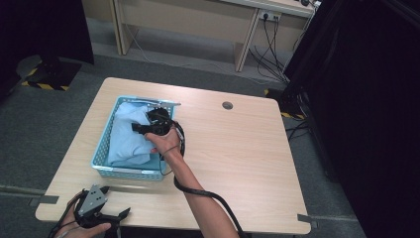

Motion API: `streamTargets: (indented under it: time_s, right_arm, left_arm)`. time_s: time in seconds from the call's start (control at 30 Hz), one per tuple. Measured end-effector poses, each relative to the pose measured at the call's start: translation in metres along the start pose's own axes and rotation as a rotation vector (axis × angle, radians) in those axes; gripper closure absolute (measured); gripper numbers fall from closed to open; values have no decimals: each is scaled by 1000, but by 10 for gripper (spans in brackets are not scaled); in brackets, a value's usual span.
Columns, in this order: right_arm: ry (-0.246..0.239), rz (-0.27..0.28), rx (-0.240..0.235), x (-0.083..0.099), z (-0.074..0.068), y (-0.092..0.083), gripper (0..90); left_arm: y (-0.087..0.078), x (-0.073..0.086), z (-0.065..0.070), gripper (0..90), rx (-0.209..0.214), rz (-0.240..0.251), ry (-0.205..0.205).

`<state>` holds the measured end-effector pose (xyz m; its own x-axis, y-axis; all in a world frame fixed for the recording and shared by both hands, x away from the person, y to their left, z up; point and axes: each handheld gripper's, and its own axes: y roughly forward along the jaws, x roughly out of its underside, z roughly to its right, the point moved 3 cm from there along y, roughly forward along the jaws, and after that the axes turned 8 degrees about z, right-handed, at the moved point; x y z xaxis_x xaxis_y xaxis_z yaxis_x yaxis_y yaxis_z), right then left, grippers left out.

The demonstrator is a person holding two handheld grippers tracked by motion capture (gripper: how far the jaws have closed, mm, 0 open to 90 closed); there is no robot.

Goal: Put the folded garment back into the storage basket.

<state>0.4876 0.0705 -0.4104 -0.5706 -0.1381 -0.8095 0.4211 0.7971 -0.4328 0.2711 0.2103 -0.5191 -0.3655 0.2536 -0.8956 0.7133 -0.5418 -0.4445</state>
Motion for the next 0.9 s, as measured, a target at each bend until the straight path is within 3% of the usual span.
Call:
streamTargets:
  time_s: [0.57, 0.9]
  right_arm:
    - [-1, -52, 42, 6, 3, 16, 728]
    - [9, -108, 65, 10, 6, 19, 592]
  left_arm:
    - [0, 0, 0, 0, 1, -2, 1]
    - [0, 0, 0, 0, 1, -3, 1]
